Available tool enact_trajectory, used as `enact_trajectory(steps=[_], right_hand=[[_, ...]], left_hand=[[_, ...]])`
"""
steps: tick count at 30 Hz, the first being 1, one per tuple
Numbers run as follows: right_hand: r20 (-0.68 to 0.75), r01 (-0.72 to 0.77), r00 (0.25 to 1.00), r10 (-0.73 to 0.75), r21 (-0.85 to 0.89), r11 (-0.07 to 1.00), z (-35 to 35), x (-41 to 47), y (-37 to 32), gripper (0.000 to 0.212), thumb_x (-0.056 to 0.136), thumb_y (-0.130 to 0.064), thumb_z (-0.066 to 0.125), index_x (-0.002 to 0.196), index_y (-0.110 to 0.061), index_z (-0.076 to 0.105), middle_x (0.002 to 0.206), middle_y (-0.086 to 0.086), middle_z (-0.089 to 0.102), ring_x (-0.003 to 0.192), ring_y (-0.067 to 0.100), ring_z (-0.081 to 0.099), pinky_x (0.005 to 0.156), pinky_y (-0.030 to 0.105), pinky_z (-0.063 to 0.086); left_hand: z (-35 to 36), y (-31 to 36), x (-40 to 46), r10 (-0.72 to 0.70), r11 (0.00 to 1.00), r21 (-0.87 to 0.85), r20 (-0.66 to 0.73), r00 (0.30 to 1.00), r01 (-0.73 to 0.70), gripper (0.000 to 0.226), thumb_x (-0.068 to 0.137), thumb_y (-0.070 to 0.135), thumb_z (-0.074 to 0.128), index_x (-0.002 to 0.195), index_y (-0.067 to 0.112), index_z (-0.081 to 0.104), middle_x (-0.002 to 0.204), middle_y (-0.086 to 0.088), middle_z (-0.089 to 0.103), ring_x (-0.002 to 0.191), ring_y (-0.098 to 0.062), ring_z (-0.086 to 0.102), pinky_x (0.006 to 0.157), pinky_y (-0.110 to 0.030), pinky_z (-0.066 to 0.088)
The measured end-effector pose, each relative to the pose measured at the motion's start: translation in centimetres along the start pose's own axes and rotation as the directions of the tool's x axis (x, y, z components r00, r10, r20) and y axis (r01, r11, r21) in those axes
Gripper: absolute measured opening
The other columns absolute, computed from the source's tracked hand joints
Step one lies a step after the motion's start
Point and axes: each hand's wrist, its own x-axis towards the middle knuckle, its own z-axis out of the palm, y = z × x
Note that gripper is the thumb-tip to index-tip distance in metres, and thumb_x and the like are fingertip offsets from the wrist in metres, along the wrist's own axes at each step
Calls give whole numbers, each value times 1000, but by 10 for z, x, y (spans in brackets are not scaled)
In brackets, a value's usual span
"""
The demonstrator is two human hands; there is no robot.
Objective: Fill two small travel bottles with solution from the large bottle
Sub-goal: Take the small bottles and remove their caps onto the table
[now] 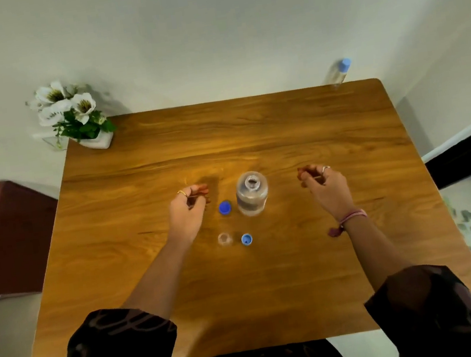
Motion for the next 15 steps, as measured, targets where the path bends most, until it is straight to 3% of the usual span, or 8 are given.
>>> enact_trajectory(steps=[6,10,15], right_hand=[[-224,21,975,-8,54,998,-42,70,-26,30,94,-34,53,110,-12,65,102,5,69,93,17,64,79,27,52],[-337,84,939,-74,16,996,-67,116,-35,32,93,-26,54,122,-13,58,115,6,61,94,16,59,81,28,51],[-344,20,936,-68,-143,990,-92,173,-27,49,93,-23,52,140,-18,39,132,9,42,85,22,58,73,29,46]], left_hand=[[26,52,29,77,994,-77,49,996,-73,25,94,0,53,105,20,64,97,3,70,93,-14,67,88,-32,55],[43,78,52,110,992,-79,87,990,-103,24,94,3,54,105,22,65,94,8,69,87,-6,67,71,-17,55],[63,101,76,178,980,-113,104,979,-166,27,95,0,52,100,22,65,95,8,69,82,-3,66,68,-13,53]])
